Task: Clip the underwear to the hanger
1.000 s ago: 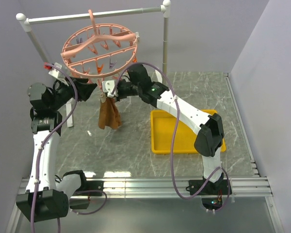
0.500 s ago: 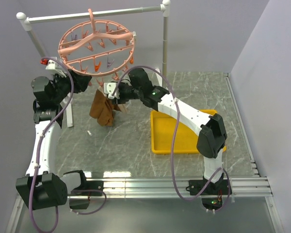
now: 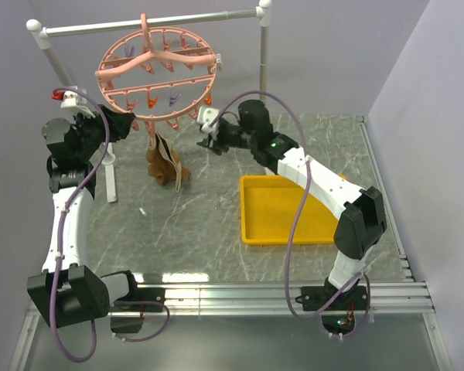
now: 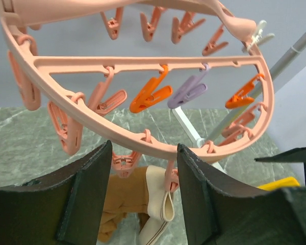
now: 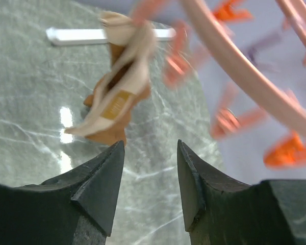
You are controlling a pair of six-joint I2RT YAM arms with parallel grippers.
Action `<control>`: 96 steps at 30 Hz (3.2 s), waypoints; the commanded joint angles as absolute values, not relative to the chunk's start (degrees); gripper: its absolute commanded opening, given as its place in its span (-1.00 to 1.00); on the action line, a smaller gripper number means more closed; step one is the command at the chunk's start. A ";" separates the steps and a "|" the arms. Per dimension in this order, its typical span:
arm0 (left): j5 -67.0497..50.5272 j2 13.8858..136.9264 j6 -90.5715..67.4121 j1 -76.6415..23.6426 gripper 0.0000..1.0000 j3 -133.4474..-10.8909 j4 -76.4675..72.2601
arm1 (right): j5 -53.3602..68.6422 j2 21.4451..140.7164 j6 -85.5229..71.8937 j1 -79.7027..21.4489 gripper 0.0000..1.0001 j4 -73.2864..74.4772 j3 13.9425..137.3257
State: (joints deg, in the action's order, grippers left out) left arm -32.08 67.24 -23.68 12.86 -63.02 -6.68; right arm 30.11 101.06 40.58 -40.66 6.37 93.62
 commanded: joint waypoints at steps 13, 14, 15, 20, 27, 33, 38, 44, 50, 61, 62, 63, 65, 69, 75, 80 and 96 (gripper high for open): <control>-50.42 64.51 -36.28 17.48 0.16 -59.95 -22.14 | 38.05 100.63 10.47 -32.08 -0.06 -7.38 99.13; -51.67 63.82 -37.17 17.84 0.16 -59.51 -24.58 | 39.10 101.16 9.94 -32.08 -0.06 -8.17 99.40; -52.55 63.37 -37.96 18.54 0.17 -58.46 -25.57 | 39.20 101.16 9.50 -32.08 -0.04 -8.52 99.49; -57.12 59.60 -39.47 19.78 0.19 -57.48 -26.81 | 37.27 101.86 8.17 -32.17 -0.03 -10.02 100.02; -61.53 55.46 -34.82 18.46 0.21 -54.94 -22.00 | 35.68 105.11 9.40 -32.61 -0.08 -7.73 103.62; -58.45 53.52 -29.19 15.48 0.20 -53.26 -20.13 | 35.33 105.64 8.70 -34.19 -0.10 -8.61 103.36; -51.97 53.35 -26.46 12.84 0.20 -52.48 -17.76 | 34.63 106.17 7.91 -35.15 -0.10 -9.14 103.71; -38.70 52.29 -22.76 9.76 0.04 -49.40 -16.96 | 32.61 106.96 6.06 -35.25 -0.10 -9.32 104.59; -32.70 54.23 -21.09 7.65 -0.10 -49.75 -16.87 | 29.62 106.35 5.89 -35.33 -0.14 -9.06 103.89; -42.44 59.93 -26.72 3.87 -0.01 -40.43 -37.16 | 31.73 102.57 3.43 -35.33 -0.25 -8.70 100.81; -42.89 60.64 -26.63 3.61 0.00 -40.17 -40.22 | 32.34 102.31 3.17 -35.33 -0.27 -8.27 100.81; -43.15 61.43 -26.28 3.08 0.01 -40.25 -41.38 | 32.60 102.13 2.56 -35.42 -0.29 -8.09 100.98; -42.98 63.36 -26.28 2.20 0.03 -40.43 -44.98 | 32.96 101.78 1.67 -35.33 -0.33 -6.95 101.51; -41.31 66.09 -24.18 -1.04 0.08 -41.22 -47.19 | 33.05 101.08 0.97 -35.33 -0.35 -5.98 101.60; -37.98 69.87 -23.12 -3.16 0.11 -41.83 -50.10 | 33.31 100.11 0.61 -35.33 -0.36 -4.48 101.43; -36.12 74.00 -23.03 -4.04 0.12 -44.99 -51.32 | 33.40 99.58 0.97 -35.33 -0.38 -3.43 100.90; -39.02 77.00 -23.03 -5.54 -0.46 -47.99 -53.71 | 36.74 98.26 -6.32 -35.77 -0.39 -4.04 100.46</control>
State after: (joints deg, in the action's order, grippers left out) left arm -37.26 79.46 -24.25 -5.30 -46.89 -51.53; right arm 35.03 101.36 -2.46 -35.29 -2.15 99.96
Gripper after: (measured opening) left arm 0.289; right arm 0.307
